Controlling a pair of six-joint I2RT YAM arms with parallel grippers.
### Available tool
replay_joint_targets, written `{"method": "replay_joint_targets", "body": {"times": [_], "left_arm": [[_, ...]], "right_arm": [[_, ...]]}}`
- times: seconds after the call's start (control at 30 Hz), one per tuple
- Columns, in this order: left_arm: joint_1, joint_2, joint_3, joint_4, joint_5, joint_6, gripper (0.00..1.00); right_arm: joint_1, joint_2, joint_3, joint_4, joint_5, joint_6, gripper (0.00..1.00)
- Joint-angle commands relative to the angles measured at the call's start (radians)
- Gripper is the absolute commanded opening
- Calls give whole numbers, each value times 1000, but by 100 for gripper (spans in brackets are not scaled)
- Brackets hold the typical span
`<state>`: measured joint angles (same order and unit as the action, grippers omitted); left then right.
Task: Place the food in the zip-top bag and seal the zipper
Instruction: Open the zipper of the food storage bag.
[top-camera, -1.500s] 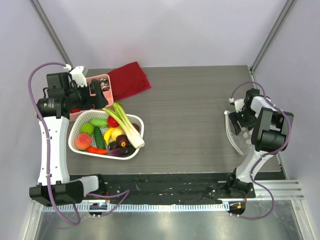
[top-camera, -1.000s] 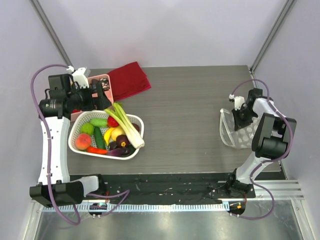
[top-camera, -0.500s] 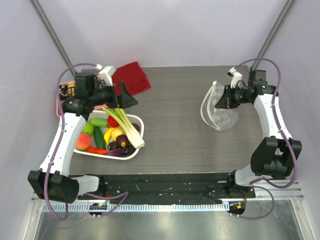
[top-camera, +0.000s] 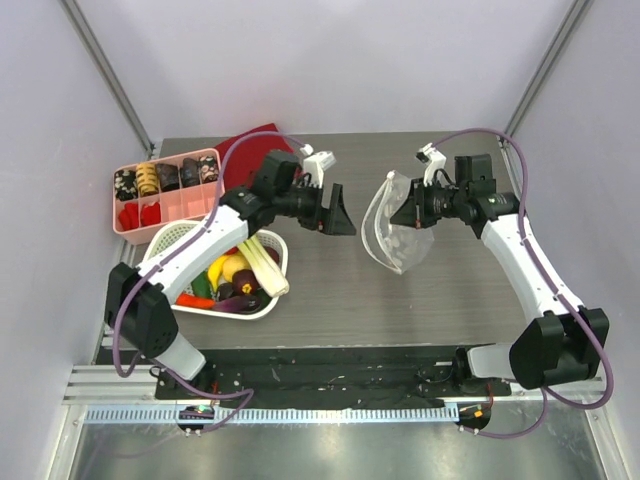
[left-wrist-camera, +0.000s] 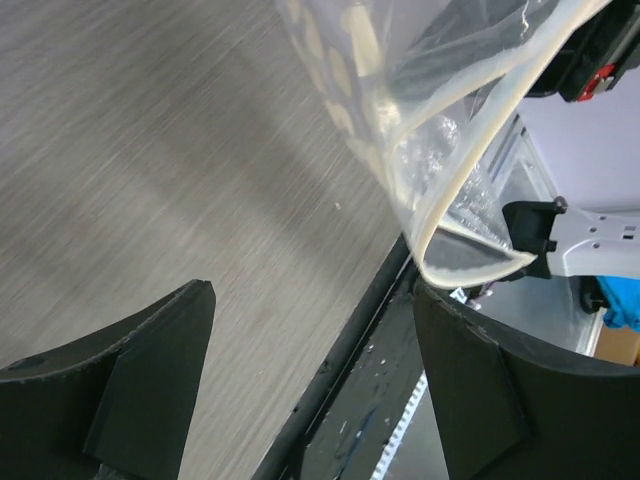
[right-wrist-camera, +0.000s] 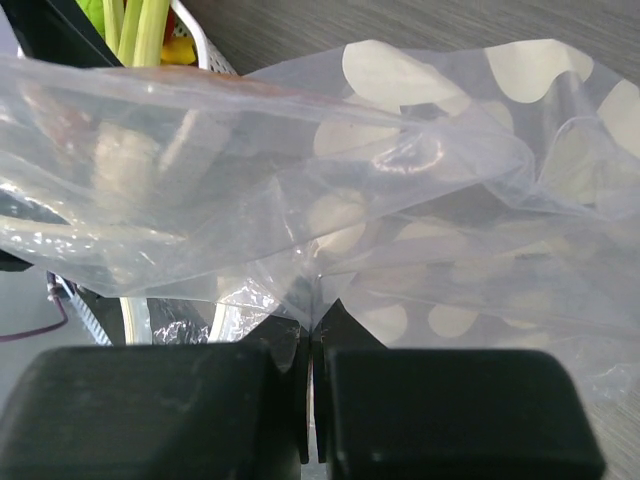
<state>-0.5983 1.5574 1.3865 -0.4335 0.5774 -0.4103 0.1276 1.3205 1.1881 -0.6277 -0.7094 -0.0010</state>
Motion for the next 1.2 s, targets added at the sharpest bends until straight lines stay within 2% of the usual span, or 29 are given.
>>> {"method": "replay_joint_targets", "body": {"times": [0.0,0.17,0.27,0.3,0.37,0.4,0.43,0.47,0.5,0.53,0.6,0.7,0.77,0.87,1.03,1.1,1.17], "left_arm": [[-46,18,46,136,18,-99,82],[-63,55,63,156,-1,-130,77],[-63,78,77,151,-11,-122,60],[-63,82,82,151,-10,-116,49],[-63,93,80,156,7,-119,40],[-61,95,77,168,18,-127,30],[-61,98,69,182,60,-137,23],[-61,101,66,194,81,-148,17],[-60,101,65,214,100,-171,2],[-58,98,66,213,99,-176,0],[-46,78,65,184,69,-182,0],[12,44,37,153,39,-226,0],[41,30,28,136,19,-228,0],[42,0,32,118,7,-205,0],[40,-11,31,163,-1,-300,0],[38,-8,31,182,2,-334,0],[38,1,26,235,21,-401,0]], "right_arm": [[17,-37,-13,95,36,59,1],[37,-49,-28,97,14,70,1],[37,-58,-36,95,-7,72,1],[38,-58,-35,94,-13,72,1],[38,-58,-32,83,-39,68,1],[38,-55,-31,83,-70,65,1],[37,-50,-31,82,-85,71,2],[40,-47,-28,82,-99,75,6],[38,-31,-25,82,-102,81,27],[38,-23,-19,69,-87,82,41],[37,-9,37,28,-12,50,56],[37,-24,134,-53,89,6,57],[37,-43,175,-61,93,-30,56],[37,-60,199,-53,9,-1,50],[75,-23,191,32,-128,176,46],[90,-7,173,107,-163,263,52],[115,6,154,144,-171,297,64]]}}
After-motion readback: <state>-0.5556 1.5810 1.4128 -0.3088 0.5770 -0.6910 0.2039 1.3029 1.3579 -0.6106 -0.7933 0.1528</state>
